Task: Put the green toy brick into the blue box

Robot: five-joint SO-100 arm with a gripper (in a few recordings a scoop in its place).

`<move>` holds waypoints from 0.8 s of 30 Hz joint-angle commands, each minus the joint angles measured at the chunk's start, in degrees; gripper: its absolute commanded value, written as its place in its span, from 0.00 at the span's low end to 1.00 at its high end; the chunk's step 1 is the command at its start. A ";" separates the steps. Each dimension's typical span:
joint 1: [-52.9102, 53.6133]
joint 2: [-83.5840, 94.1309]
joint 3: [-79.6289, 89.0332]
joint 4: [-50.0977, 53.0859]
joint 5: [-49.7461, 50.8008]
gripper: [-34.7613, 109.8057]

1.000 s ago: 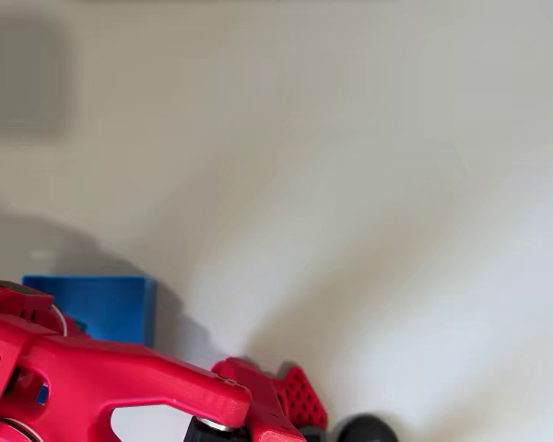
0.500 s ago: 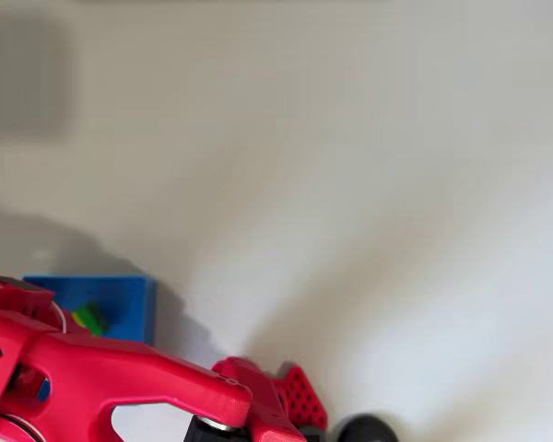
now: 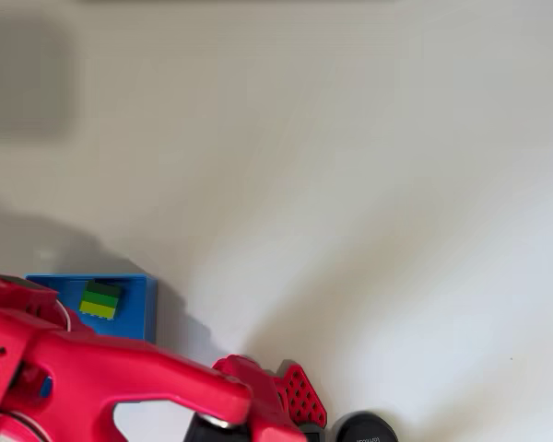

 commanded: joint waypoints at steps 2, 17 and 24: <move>-0.88 4.22 -4.92 1.85 0.26 0.32; 3.69 4.22 -12.74 1.93 0.18 0.24; 18.46 4.22 -17.49 1.85 -6.94 0.24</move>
